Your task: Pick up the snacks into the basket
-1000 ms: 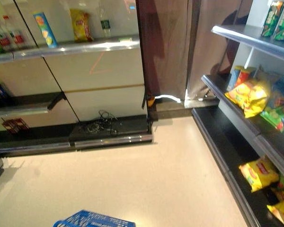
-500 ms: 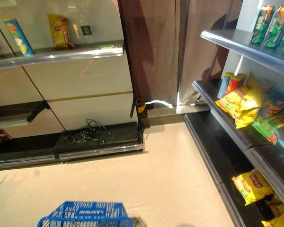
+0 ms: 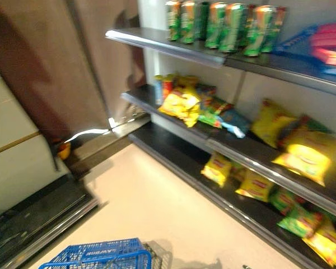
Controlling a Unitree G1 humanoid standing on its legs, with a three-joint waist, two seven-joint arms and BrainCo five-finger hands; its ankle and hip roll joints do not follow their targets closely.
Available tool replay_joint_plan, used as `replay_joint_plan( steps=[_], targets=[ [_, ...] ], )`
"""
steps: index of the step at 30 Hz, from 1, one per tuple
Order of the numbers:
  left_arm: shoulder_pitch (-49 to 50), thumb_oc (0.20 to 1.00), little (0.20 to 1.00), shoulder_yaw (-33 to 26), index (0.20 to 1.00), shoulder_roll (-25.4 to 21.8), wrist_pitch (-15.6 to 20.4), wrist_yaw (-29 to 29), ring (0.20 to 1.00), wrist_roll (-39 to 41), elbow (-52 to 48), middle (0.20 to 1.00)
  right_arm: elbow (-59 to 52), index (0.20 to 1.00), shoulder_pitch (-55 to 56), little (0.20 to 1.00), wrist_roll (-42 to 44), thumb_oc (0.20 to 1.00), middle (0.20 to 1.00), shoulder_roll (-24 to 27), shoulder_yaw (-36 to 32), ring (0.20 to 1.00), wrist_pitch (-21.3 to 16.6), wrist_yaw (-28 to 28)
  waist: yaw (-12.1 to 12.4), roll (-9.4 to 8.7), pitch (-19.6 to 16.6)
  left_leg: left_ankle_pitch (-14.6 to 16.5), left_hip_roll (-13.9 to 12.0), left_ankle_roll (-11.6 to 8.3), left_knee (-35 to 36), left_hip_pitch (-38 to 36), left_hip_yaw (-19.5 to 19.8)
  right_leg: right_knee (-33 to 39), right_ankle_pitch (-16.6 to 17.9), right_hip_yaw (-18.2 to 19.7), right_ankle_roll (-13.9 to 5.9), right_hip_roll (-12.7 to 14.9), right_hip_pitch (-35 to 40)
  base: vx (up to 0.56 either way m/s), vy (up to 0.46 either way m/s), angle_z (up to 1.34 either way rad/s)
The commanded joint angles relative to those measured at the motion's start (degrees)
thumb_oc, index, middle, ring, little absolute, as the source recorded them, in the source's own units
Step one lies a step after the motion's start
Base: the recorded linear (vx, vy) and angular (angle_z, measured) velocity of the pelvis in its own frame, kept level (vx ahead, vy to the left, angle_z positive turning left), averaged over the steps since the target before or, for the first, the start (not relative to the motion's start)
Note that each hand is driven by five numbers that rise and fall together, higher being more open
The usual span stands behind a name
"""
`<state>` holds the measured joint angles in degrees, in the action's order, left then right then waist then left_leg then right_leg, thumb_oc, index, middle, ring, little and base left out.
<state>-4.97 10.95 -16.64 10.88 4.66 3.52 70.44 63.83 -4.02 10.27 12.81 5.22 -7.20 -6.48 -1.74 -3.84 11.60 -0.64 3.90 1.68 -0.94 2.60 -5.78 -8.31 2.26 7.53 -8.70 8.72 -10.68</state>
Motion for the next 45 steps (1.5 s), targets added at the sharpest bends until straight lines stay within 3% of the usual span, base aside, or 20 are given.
replay_joint_plan(
  steps=[1,3,6,11,18,21,27,28,30,32,33,34,35,36,38,39,42,43,44,45],
  targets=[
    [4.3,0.200,0.200,0.7,0.200,-3.4,0.7,-0.6,0.200,-5.9,-1.6,0.200,-0.6,1.000,-0.4,1.000,0.9,1.000,1.000,4.4,1.9,1.000,-1.6,-0.2,-1.6,0.27,-1.9,6.0,-1.8,-1.87,-7.0,5.2,4.3,3.4,3.3,2.8,-3.14,-1.2,-0.8,0.00,0.107,-1.45],
    [4.6,0.200,0.200,1.1,0.200,-3.2,1.0,-0.9,0.200,-6.6,-1.7,0.200,0.1,1.000,0.1,1.000,1.6,1.000,1.000,4.4,1.2,1.000,-1.8,-0.1,-1.8,-0.24,-1.8,7.2,-1.6,-1.56,-7.8,4.7,3.0,5.8,4.2,3.4,-3.37,-0.6,-0.3,0.00,0.097,-0.91],
    [4.6,0.200,0.200,1.6,0.200,-2.6,0.7,-0.8,0.200,-7.6,-1.9,0.200,1.3,1.000,0.4,1.000,1.7,1.000,1.000,4.3,0.6,1.000,-1.5,0.0,-1.4,-0.05,-2.0,7.9,-2.2,-1.48,-6.8,3.4,-0.1,7.9,4.5,-2.4,-3.38,1.0,-0.1,-0.01,0.015,-0.97],
    [3.4,0.200,0.200,2.9,0.200,-1.9,0.9,-0.7,0.200,-8.3,-2.5,0.200,2.3,1.000,0.6,1.000,1.8,1.000,1.000,4.3,0.7,1.000,-1.1,0.1,-0.8,0.66,-2.0,7.7,-2.5,-1.50,-5.8,2.7,-1.4,7.5,3.7,-6.0,-2.80,1.2,-0.8,0.00,-0.064,-0.47],
    [1.7,0.200,0.200,5.4,0.200,-1.3,0.8,-1.0,0.200,-10.6,-2.3,0.200,2.0,1.000,0.9,1.000,2.9,1.000,1.000,5.5,0.0,1.000,-1.5,0.3,-1.0,3.10,-2.6,5.9,-3.7,-3.33,-3.8,1.9,0.8,6.0,0.7,-9.3,-1.33,0.6,0.6,0.06,-0.148,0.14],
    [1.5,0.200,0.200,5.7,0.200,-2.0,0.8,-1.2,0.200,-10.3,-3.3,0.200,0.8,1.000,1.1,1.000,3.7,1.000,1.000,5.9,0.0,1.000,-1.9,0.5,-1.8,4.46,-2.5,4.9,-5.4,-4.55,-3.3,1.4,2.0,1.1,-2.7,-9.6,-0.28,-0.9,-0.1,0.06,-0.134,0.18],
    [1.1,0.200,0.200,4.9,0.200,-2.4,0.5,-0.8,0.200,-9.5,-2.9,0.200,0.7,1.000,1.8,1.000,4.4,1.000,1.000,6.0,0.3,1.000,-2.3,0.8,-2.3,4.41,-2.4,4.4,-8.0,-6.66,-6.1,1.4,4.2,-0.9,-6.0,-9.5,1.78,-3.2,0.9,0.10,-0.232,0.18],
    [1.4,0.200,0.200,4.5,0.200,-2.3,0.4,-0.9,0.200,-8.6,-3.5,0.200,1.1,1.000,2.2,1.000,4.8,1.000,1.000,6.2,0.4,1.000,-2.4,0.8,-1.8,3.88,-1.8,2.0,-9.1,-7.62,-12.3,3.3,4.8,-0.3,-6.7,-9.8,3.05,-4.3,3.0,0.12,-0.305,0.29],
    [1.5,0.200,0.200,4.0,0.200,-2.2,0.3,-0.7,0.200,-7.9,-3.7,0.200,1.1,1.000,2.4,1.000,4.9,1.000,1.000,6.2,0.5,1.000,-2.5,0.8,-1.5,3.58,-1.3,0.0,-9.5,-7.91,-16.6,4.8,5.8,0.2,-6.7,-10.0,3.81,-5.0,4.2,0.07,-0.256,0.35],
    [1.5,0.200,0.200,3.5,0.200,-2.1,0.4,-0.3,0.200,-6.7,-4.1,0.200,0.9,1.000,2.6,1.000,4.6,1.000,1.000,6.6,1.2,1.000,-2.6,0.6,0.2,2.16,0.5,-2.6,-6.8,-7.38,-28.4,9.4,10.2,0.9,-6.1,-9.1,4.98,-5.2,5.9,0.03,-0.252,0.30],
    [1.5,0.200,0.200,3.5,0.200,-2.1,0.4,-0.3,0.200,-6.7,-4.1,0.200,0.9,1.000,2.6,1.000,4.6,1.000,1.000,6.6,1.2,1.000,-2.6,0.6,0.2,2.16,0.5,-2.6,-6.8,-7.38,-28.4,9.4,10.2,0.9,-6.1,-9.1,4.98,-5.2,5.9,0.01,-0.323,0.00],
    [2.0,0.200,0.200,1.8,0.200,-1.9,0.2,0.4,0.200,-5.5,-3.6,0.200,0.0,1.000,2.5,1.000,3.8,1.000,1.000,7.3,1.9,1.000,-2.3,1.2,1.8,-1.68,1.8,2.7,-2.2,-5.24,-54.0,16.1,10.5,1.7,-5.4,-7.3,6.21,-3.7,7.2,0.00,-0.231,-0.25],
    [2.0,0.200,0.200,1.8,0.200,-1.9,0.2,0.4,0.200,-5.5,-3.6,0.200,0.0,1.000,2.5,1.000,3.8,1.000,1.000,7.3,1.9,1.000,-2.3,1.2,1.7,-1.81,1.6,2.5,-2.1,-5.23,-53.9,16.4,10.5,1.7,-5.3,-7.4,6.20,-3.6,6.9,0.06,-0.312,-0.38],
    [2.0,0.200,0.200,0.9,0.200,-1.7,0.2,1.0,0.200,-4.6,-3.1,0.200,-0.1,1.000,2.6,1.000,3.8,1.000,1.000,7.3,1.6,1.000,-1.8,1.0,2.3,-3.24,1.2,4.7,0.5,-4.69,-63.5,21.1,10.0,2.0,-5.2,-6.0,6.40,-3.1,7.6,0.06,-0.080,-0.49],
    [2.1,0.200,0.200,0.8,0.200,-1.7,0.4,0.9,0.200,-4.3,-3.2,0.200,0.2,1.000,2.6,1.000,3.8,1.000,1.000,7.2,1.5,1.000,-1.6,1.0,2.5,-3.17,0.9,5.0,2.1,-4.72,-64.7,22.5,10.2,2.1,-4.9,-5.2,6.26,-3.3,7.8,0.10,-0.037,-0.51],
    [2.3,0.200,0.200,0.9,0.200,-1.6,0.4,0.9,0.200,-4.5,-3.3,0.200,0.6,1.000,2.6,1.000,3.6,1.000,1.000,7.2,1.6,1.000,-1.3,1.0,2.6,-2.76,0.8,5.6,3.5,-4.64,-63.2,23.4,10.4,1.8,-5.0,-4.5,6.13,-3.6,8.2,0.15,0.010,-0.50],
    [2.7,0.200,0.200,1.3,0.200,-1.8,0.6,0.9,0.200,-4.7,-3.7,0.200,0.5,1.000,2.5,1.000,3.2,1.000,1.000,6.9,2.3,1.000,-1.3,1.2,3.2,-1.87,0.9,4.4,2.8,-4.65,-52.1,25.9,10.6,1.8,-6.1,-3.9,5.82,-4.5,9.4,0.21,0.037,-0.35],
    [3.0,0.200,0.200,1.6,0.200,-1.7,0.7,0.6,0.200,-5.1,-3.7,0.200,1.0,1.000,2.1,1.000,3.1,1.000,1.000,6.8,2.2,1.000,-1.6,0.6,4.3,0.34,0.4,2.4,1.8,-4.61,-32.7,23.3,12.1,1.8,-7.4,-4.0,5.74,-7.1,10.0,0.23,0.067,0.06],
    [3.1,0.200,0.200,1.6,0.200,-1.6,0.7,0.6,0.200,-5.1,-3.7,0.200,1.1,1.000,2.2,1.000,3.1,1.000,1.000,6.8,2.2,1.000,-1.6,0.6,4.4,0.08,0.7,2.2,2.0,-4.59,-32.0,22.4,11.9,1.9,-7.5,-3.9,5.75,-6.8,10.5,0.27,0.091,-0.08],
    [3.3,0.200,0.200,1.8,0.200,-1.6,0.6,0.5,0.200,-5.3,-3.9,0.200,0.9,1.000,2.0,1.000,3.1,1.000,1.000,6.9,2.3,1.000,-1.8,0.5,5.0,0.91,0.8,0.7,2.1,-4.88,-24.5,20.8,13.2,2.0,-8.2,-3.6,5.66,-8.0,11.1,0.17,0.061,-0.35]
  ],
)
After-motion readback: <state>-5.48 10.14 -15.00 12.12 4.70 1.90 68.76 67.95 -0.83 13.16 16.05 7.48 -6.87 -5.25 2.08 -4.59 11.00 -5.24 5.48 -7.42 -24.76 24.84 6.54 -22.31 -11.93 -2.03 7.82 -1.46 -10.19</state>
